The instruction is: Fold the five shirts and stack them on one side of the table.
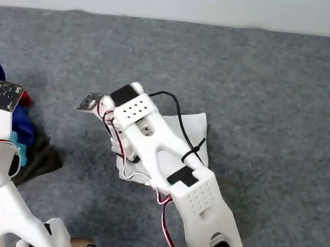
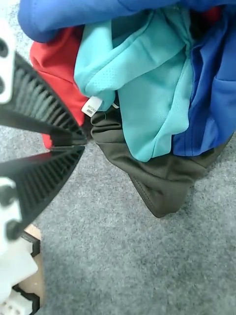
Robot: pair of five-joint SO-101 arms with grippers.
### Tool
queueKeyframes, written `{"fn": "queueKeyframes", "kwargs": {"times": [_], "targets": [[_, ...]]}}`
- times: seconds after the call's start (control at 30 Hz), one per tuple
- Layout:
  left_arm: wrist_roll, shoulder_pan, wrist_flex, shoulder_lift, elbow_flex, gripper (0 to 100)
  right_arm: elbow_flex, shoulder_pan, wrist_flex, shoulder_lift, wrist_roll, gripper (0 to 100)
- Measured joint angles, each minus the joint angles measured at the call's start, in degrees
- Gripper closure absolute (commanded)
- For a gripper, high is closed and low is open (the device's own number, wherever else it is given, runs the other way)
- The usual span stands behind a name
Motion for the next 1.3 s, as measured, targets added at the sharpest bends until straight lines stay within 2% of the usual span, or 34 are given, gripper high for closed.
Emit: {"fn": "queueKeyframes", "kwargs": {"times": [0.43, 0.5, 0.7, 0.83, 1.1, 1.3], "targets": [[0.0, 0.0, 0.0, 0.0, 0.0, 98, 0.0, -5.19, 0.0, 0.0, 0.0, 98.8], [0.0, 0.0, 0.0, 0.0, 0.0, 98, -0.97, -3.78, 0.0, -1.23, 0.0, 98.8], [0.0, 0.0, -0.44, 0.0, 0.0, 98, -10.81, 6.51, -0.79, -6.24, 0.0, 98.8], [0.0, 0.0, -0.62, 0.0, 0.0, 98, -12.04, 10.73, -6.51, -5.98, 0.0, 98.8], [0.0, 0.0, -0.97, 0.0, 0.0, 98, -12.66, 10.2, -18.37, 7.3, 0.0, 98.8], [0.0, 0.0, -0.97, 0.0, 0.0, 98, -12.84, 6.24, -20.31, 9.76, 0.0, 98.8]]}}
